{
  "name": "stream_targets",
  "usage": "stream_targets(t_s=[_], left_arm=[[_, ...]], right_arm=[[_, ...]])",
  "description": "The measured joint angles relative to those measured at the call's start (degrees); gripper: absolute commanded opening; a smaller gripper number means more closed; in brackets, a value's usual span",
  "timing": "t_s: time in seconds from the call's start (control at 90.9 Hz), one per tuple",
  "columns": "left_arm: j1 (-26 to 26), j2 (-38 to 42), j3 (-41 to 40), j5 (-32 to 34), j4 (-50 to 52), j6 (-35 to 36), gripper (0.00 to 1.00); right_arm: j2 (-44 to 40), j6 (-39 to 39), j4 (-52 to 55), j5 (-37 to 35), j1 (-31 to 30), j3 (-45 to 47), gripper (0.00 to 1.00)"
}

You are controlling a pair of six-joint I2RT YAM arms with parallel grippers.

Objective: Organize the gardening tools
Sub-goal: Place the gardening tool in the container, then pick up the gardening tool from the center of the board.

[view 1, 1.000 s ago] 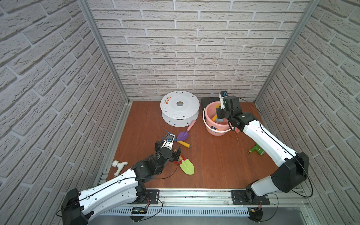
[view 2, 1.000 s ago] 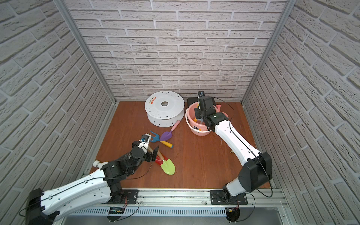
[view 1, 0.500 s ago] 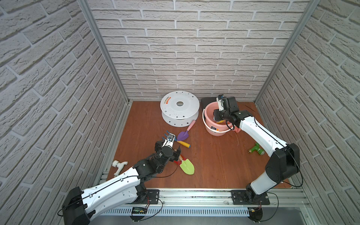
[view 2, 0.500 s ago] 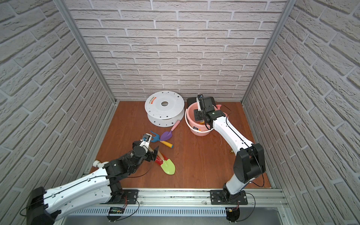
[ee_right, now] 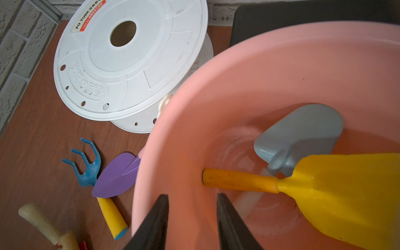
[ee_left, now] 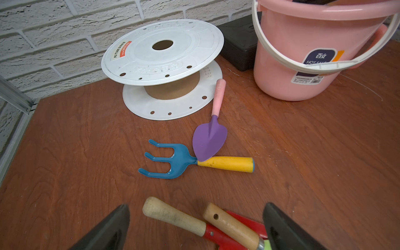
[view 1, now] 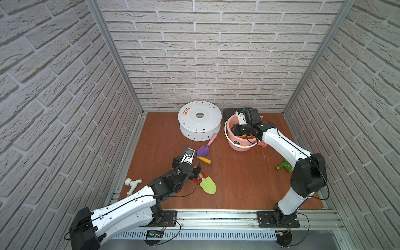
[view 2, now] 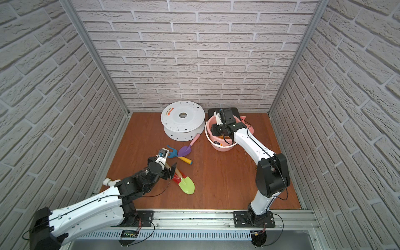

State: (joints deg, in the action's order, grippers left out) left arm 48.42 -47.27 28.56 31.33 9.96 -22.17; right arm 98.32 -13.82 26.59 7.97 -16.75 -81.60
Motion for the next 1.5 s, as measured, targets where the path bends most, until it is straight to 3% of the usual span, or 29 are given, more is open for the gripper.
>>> stream_targets(t_s=[0.264,0.627,0.858,1.078,1.243,1.496], left_arm=[[-0.17,-0.17,0.0,-0.02,0.0,0.0,0.98],[-0.28,-0.59,0.0,0.11,0.02,-0.07,0.98],[-1.57,-3.17,0.04,3.5,2.25,-2.05,0.98],[-5.18,-6.86,0.07,2.29,4.04,-7.3,0.89],[-5.29,-11.78,2.1,1.66,8.17,-12.72,0.83],[-3.23,-22.18,7.26,0.68,10.12,-18.84,0.81]], right_arm=[[1.55,-1.2,-1.03,4.22,-2.27,-0.28,0.35],[0.83,-1.03,-0.26,2.71,-3.98,-1.66,0.41],[-14.34,-1.03,-2.86,-1.92,-4.52,7.87,0.5],[-29.24,-2.99,-9.4,-4.98,-8.11,22.12,0.55],[-33.44,-4.79,-11.43,-6.47,-9.68,31.34,0.63],[-35.01,-5.97,-13.29,-6.6,-9.99,32.46,0.69]])
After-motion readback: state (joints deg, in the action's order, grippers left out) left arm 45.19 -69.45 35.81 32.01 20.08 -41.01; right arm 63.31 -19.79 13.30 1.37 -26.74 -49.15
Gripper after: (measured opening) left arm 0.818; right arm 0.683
